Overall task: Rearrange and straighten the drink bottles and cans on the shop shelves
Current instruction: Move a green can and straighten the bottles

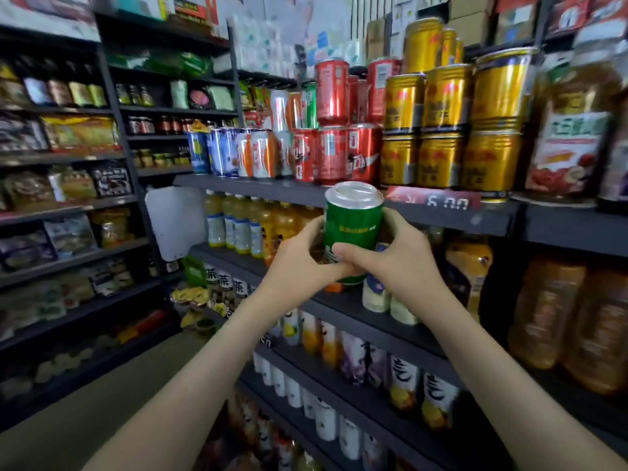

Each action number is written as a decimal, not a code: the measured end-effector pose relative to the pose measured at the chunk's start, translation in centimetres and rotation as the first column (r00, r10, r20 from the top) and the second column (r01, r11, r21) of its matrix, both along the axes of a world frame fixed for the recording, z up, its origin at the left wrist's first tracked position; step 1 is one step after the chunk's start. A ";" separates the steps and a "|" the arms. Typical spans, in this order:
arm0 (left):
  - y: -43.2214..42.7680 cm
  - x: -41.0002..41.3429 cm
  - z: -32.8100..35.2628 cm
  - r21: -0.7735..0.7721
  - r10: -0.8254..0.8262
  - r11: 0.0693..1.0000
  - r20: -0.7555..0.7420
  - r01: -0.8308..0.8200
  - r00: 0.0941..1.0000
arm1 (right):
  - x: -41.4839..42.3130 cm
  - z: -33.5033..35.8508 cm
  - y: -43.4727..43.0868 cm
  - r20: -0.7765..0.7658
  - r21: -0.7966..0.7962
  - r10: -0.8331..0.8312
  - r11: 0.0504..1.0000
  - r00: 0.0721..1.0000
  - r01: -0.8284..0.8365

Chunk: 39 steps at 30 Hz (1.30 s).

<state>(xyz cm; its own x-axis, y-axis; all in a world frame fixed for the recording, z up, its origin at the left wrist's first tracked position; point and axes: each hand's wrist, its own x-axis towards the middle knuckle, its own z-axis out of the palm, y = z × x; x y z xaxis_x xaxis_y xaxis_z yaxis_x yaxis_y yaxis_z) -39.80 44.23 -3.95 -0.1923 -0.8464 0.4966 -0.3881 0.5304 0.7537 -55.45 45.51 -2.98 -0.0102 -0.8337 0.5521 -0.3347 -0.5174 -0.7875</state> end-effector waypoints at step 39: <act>-31.9 14.6 6.5 -0.336 0.039 0.941 0.213 0.036 0.976 | 20.0 6.3 -27.0 -0.305 -0.276 -0.649 0.761 0.697 0.588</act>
<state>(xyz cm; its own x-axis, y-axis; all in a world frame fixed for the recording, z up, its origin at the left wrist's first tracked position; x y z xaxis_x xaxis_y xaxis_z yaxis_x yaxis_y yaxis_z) -25.24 12.33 2.56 -0.3239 -0.6377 0.6989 -0.5207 0.7369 0.4310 -35.43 18.56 3.28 -0.2699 -0.6206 0.7363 -0.8612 -0.1864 -0.4728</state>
